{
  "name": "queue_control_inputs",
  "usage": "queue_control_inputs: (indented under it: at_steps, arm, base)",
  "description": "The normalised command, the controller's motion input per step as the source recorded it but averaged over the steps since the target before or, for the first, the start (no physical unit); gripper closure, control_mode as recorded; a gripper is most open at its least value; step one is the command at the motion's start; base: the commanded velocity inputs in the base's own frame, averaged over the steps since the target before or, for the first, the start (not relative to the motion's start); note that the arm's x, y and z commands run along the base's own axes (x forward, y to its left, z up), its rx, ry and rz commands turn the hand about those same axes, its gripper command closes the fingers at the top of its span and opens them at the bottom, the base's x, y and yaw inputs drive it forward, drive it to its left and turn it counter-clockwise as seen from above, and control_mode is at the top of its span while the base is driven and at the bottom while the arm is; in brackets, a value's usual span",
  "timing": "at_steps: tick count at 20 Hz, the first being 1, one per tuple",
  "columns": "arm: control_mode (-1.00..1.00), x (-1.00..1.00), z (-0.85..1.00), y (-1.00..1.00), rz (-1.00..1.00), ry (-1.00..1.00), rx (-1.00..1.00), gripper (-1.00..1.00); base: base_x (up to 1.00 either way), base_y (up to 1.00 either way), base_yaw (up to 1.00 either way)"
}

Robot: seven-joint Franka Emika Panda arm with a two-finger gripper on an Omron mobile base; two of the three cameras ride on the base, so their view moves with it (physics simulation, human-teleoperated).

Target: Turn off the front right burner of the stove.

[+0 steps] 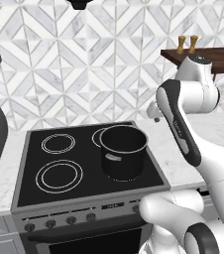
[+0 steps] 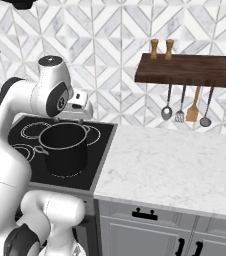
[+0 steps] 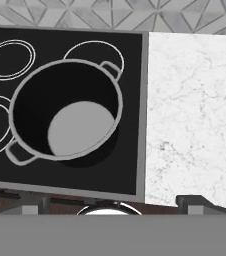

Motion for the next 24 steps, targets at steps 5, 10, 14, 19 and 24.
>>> queue_control_inputs:
  at_steps: [5,10,14,19,24]
  arm:
    - [-1.0,0.0,0.0,0.0,0.0,0.0,0.0,-1.0]
    - [-1.0,-0.16,0.0,0.08,0.03,0.0,0.0,-1.0]
    - [-1.0,-0.71,-0.32,0.85,0.34,0.03,-0.17,-1.0]
    - [-1.0,-0.98,-0.9,1.0,0.45,0.01,-0.41,-1.0]
    - [-1.0,-0.98,-1.0,1.0,0.42,-0.07,-0.55,-1.0]
  base:
    - [-0.01,-0.05,0.0]
    - [0.0,0.0,0.0]
    - [0.0,0.0,0.0]
    - [0.0,0.0,0.0]
    - [0.0,0.0,0.0]
